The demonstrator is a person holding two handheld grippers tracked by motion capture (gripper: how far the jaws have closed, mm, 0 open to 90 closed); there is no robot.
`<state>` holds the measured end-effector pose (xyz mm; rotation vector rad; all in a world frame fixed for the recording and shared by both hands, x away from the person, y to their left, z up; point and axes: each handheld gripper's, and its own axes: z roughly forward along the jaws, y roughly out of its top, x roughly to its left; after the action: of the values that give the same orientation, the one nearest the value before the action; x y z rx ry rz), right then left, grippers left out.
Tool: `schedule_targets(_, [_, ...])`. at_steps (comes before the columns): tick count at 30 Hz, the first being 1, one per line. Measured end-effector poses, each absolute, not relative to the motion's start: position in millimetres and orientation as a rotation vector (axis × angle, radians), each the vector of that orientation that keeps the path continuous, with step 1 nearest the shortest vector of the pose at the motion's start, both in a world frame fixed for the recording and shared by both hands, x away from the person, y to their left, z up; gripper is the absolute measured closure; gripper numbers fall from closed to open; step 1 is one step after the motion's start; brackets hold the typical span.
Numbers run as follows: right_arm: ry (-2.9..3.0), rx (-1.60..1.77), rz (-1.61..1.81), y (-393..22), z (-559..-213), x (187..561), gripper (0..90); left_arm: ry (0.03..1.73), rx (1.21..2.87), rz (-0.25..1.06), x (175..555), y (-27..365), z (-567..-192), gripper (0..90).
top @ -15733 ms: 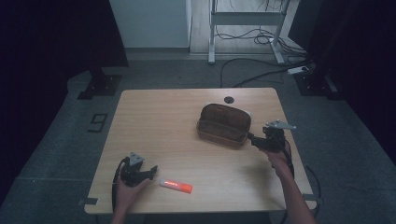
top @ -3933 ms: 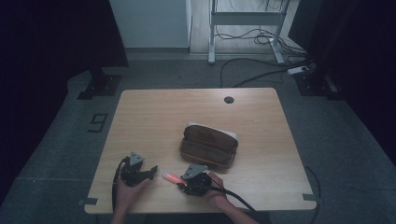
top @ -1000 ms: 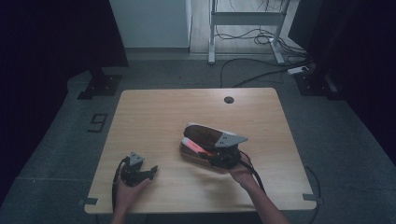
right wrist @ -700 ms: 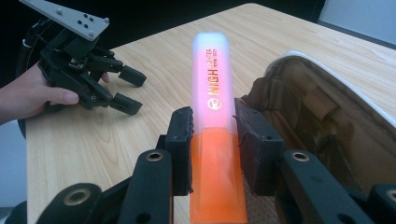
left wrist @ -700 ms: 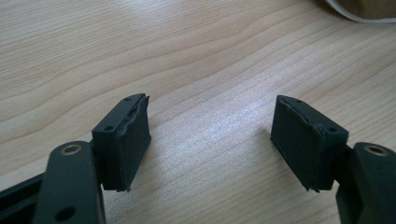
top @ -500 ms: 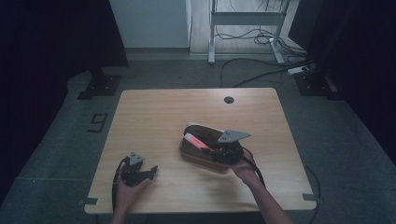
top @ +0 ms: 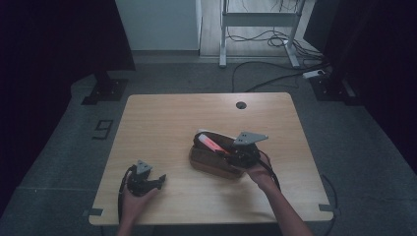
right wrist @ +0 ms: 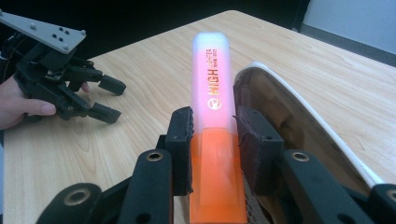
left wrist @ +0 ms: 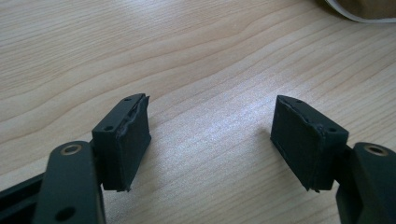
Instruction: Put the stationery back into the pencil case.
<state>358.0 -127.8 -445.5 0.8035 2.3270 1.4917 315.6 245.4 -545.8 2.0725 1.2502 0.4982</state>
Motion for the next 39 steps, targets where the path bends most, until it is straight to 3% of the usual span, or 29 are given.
schedule_targets(39, [2.298, 0.87, 1.427, -148, -447, 387, 65.7, 1.251, 2.073, 0.498, 316, 245, -546, 27.8])
